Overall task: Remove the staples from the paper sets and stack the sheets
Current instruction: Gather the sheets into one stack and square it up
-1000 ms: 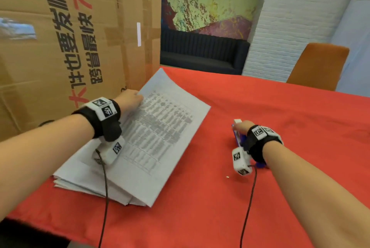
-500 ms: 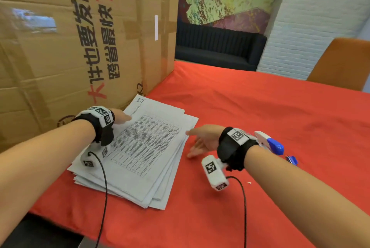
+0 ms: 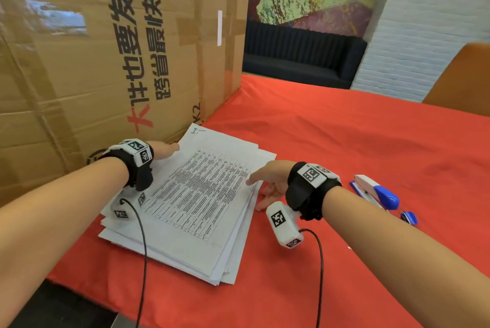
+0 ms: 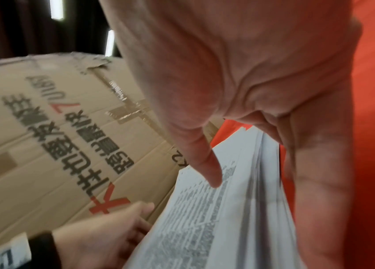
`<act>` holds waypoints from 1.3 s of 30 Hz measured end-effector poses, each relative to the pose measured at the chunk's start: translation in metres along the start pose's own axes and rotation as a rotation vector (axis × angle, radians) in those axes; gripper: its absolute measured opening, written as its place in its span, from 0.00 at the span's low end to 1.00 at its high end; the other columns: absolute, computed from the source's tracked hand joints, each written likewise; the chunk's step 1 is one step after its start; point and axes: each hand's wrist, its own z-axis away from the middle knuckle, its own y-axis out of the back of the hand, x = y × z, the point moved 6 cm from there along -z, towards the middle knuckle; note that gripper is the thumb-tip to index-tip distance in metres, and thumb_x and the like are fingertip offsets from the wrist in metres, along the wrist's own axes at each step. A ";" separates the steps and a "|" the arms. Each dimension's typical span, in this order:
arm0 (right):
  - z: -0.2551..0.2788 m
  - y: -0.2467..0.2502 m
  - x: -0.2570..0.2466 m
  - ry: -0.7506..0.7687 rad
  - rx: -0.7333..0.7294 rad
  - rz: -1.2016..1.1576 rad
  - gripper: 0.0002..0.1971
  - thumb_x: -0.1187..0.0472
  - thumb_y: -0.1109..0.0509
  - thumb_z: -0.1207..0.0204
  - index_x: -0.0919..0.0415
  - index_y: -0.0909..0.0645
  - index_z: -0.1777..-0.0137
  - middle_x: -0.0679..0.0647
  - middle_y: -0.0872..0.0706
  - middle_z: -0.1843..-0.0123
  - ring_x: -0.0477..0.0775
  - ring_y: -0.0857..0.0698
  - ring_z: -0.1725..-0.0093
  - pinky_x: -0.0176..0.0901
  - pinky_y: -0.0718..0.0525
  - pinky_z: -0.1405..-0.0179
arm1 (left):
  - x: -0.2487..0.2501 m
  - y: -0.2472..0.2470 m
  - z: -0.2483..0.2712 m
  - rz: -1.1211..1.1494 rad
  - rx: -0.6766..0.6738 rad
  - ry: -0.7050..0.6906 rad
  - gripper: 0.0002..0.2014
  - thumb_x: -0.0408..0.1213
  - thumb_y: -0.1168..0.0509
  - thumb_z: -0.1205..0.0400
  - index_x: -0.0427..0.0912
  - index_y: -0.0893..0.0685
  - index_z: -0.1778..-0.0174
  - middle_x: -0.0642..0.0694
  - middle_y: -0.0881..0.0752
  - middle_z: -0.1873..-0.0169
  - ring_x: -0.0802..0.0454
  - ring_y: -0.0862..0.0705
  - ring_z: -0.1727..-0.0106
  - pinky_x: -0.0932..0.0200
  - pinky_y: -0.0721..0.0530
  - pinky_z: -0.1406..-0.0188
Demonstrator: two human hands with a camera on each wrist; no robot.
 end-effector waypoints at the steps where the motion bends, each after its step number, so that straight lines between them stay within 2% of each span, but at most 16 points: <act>1: 0.000 0.001 0.001 -0.010 -0.009 -0.031 0.31 0.71 0.30 0.23 0.68 0.39 0.23 0.69 0.32 0.27 0.73 0.21 0.38 0.68 0.15 0.48 | -0.001 -0.002 -0.002 -0.034 -0.014 -0.002 0.34 0.57 0.50 0.14 0.35 0.39 0.19 0.37 0.39 0.19 0.41 0.40 0.19 0.50 0.42 0.21; 3: -0.002 -0.004 0.002 -0.032 -0.034 -0.026 0.15 0.71 0.31 0.22 0.69 0.29 0.39 0.66 0.16 0.57 0.63 0.14 0.64 0.67 0.18 0.41 | 0.001 -0.007 -0.002 -0.090 -0.047 -0.008 0.34 0.58 0.49 0.15 0.36 0.35 0.21 0.38 0.36 0.20 0.40 0.37 0.20 0.49 0.40 0.22; 4: -0.004 -0.005 0.002 -0.037 -0.036 -0.008 0.09 0.71 0.31 0.22 0.69 0.27 0.46 0.61 0.18 0.72 0.58 0.18 0.75 0.66 0.18 0.38 | 0.004 -0.011 -0.003 -0.107 -0.059 -0.016 0.34 0.59 0.48 0.16 0.36 0.34 0.22 0.38 0.35 0.21 0.40 0.36 0.21 0.49 0.38 0.23; 5: -0.003 -0.006 0.001 -0.036 -0.026 0.018 0.07 0.71 0.31 0.22 0.69 0.27 0.50 0.59 0.22 0.79 0.57 0.22 0.78 0.65 0.19 0.38 | 0.008 -0.013 -0.003 -0.127 -0.063 -0.024 0.34 0.58 0.47 0.16 0.36 0.34 0.22 0.38 0.34 0.21 0.39 0.34 0.22 0.49 0.36 0.25; 9: -0.003 -0.006 -0.003 0.003 -0.025 0.050 0.13 0.73 0.31 0.23 0.69 0.31 0.44 0.59 0.26 0.65 0.60 0.21 0.69 0.62 0.16 0.45 | 0.026 -0.014 0.003 -0.133 -0.020 -0.046 0.34 0.57 0.44 0.17 0.34 0.33 0.23 0.36 0.31 0.24 0.38 0.29 0.27 0.49 0.30 0.32; 12: -0.009 -0.006 0.001 -0.001 -0.037 0.079 0.17 0.73 0.29 0.25 0.65 0.33 0.42 0.64 0.26 0.49 0.75 0.16 0.47 0.62 0.15 0.47 | 0.033 -0.009 0.005 -0.152 -0.021 -0.054 0.37 0.60 0.40 0.20 0.37 0.35 0.21 0.38 0.32 0.23 0.38 0.30 0.26 0.48 0.29 0.29; 14: -0.012 -0.005 0.002 0.005 -0.040 0.118 0.18 0.72 0.27 0.26 0.67 0.30 0.40 0.65 0.25 0.48 0.78 0.18 0.40 0.64 0.16 0.43 | 0.031 -0.003 0.005 -0.119 -0.038 -0.046 0.35 0.58 0.36 0.22 0.38 0.30 0.24 0.38 0.25 0.28 0.39 0.23 0.34 0.49 0.25 0.34; 16: -0.013 -0.005 0.004 0.015 -0.049 0.147 0.15 0.70 0.26 0.27 0.72 0.27 0.45 0.64 0.23 0.49 0.76 0.16 0.42 0.63 0.15 0.42 | 0.023 0.002 0.004 -0.008 -0.105 -0.051 0.29 0.55 0.30 0.24 0.38 0.21 0.34 0.41 0.16 0.42 0.42 0.17 0.45 0.52 0.20 0.42; 19: -0.011 -0.005 0.010 0.047 -0.062 0.170 0.09 0.69 0.28 0.25 0.70 0.27 0.54 0.62 0.22 0.54 0.69 0.13 0.50 0.55 0.10 0.53 | 0.015 0.001 0.008 0.136 -0.231 -0.096 0.24 0.48 0.25 0.27 0.39 0.17 0.38 0.43 0.12 0.47 0.42 0.15 0.43 0.45 0.21 0.36; 23: -0.010 0.004 0.021 0.078 -0.044 0.070 0.25 0.64 0.28 0.23 0.72 0.33 0.31 0.62 0.23 0.50 0.63 0.12 0.63 0.50 0.10 0.60 | 0.030 0.011 0.036 0.366 -0.141 -0.260 0.20 0.36 0.26 0.24 0.42 0.18 0.36 0.40 0.11 0.46 0.38 0.12 0.47 0.39 0.16 0.43; 26: -0.004 0.034 0.026 0.188 0.034 -0.136 0.34 0.53 0.26 0.24 0.68 0.36 0.25 0.68 0.23 0.36 0.61 0.13 0.56 0.47 0.13 0.57 | 0.047 0.033 0.074 0.533 -0.084 -0.405 0.15 0.34 0.27 0.24 0.47 0.16 0.42 0.43 0.09 0.53 0.43 0.09 0.56 0.51 0.11 0.62; 29: 0.020 0.058 0.011 0.466 -0.001 -0.358 0.29 0.48 0.28 0.25 0.65 0.25 0.29 0.67 0.19 0.31 0.54 0.13 0.53 0.40 0.15 0.58 | 0.077 0.051 0.114 0.671 -0.055 -0.606 0.12 0.36 0.29 0.24 0.53 0.16 0.47 0.51 0.08 0.58 0.51 0.08 0.60 0.60 0.12 0.71; 31: 0.043 0.080 -0.013 0.727 0.004 -0.495 0.23 0.56 0.29 0.23 0.62 0.22 0.30 0.60 0.15 0.33 0.55 0.12 0.44 0.44 0.13 0.48 | 0.104 0.057 0.136 0.821 -0.018 -0.726 0.13 0.34 0.29 0.24 0.52 0.17 0.46 0.53 0.08 0.59 0.54 0.09 0.59 0.59 0.11 0.67; 34: 0.091 0.136 -0.048 1.030 0.271 -0.554 0.29 0.61 0.23 0.29 0.66 0.25 0.29 0.61 0.15 0.34 0.60 0.15 0.36 0.56 0.17 0.35 | 0.150 0.060 0.161 0.990 0.113 -0.903 0.16 0.33 0.32 0.20 0.44 0.21 0.36 0.49 0.10 0.49 0.54 0.10 0.51 0.58 0.11 0.52; 36: 0.121 0.169 -0.060 1.129 0.391 -0.503 0.31 0.60 0.23 0.29 0.69 0.27 0.28 0.64 0.16 0.34 0.62 0.16 0.36 0.58 0.18 0.35 | 0.176 0.058 0.172 1.012 0.265 -0.989 0.17 0.34 0.37 0.16 0.41 0.26 0.32 0.51 0.14 0.45 0.60 0.13 0.48 0.61 0.15 0.44; 39: 0.144 0.203 -0.059 1.158 0.453 -0.468 0.26 0.66 0.29 0.23 0.70 0.30 0.27 0.65 0.17 0.34 0.64 0.16 0.36 0.58 0.17 0.37 | 0.203 0.044 0.176 1.047 0.371 -1.054 0.26 0.45 0.38 0.17 0.38 0.32 0.25 0.46 0.21 0.31 0.56 0.21 0.32 0.52 0.25 0.28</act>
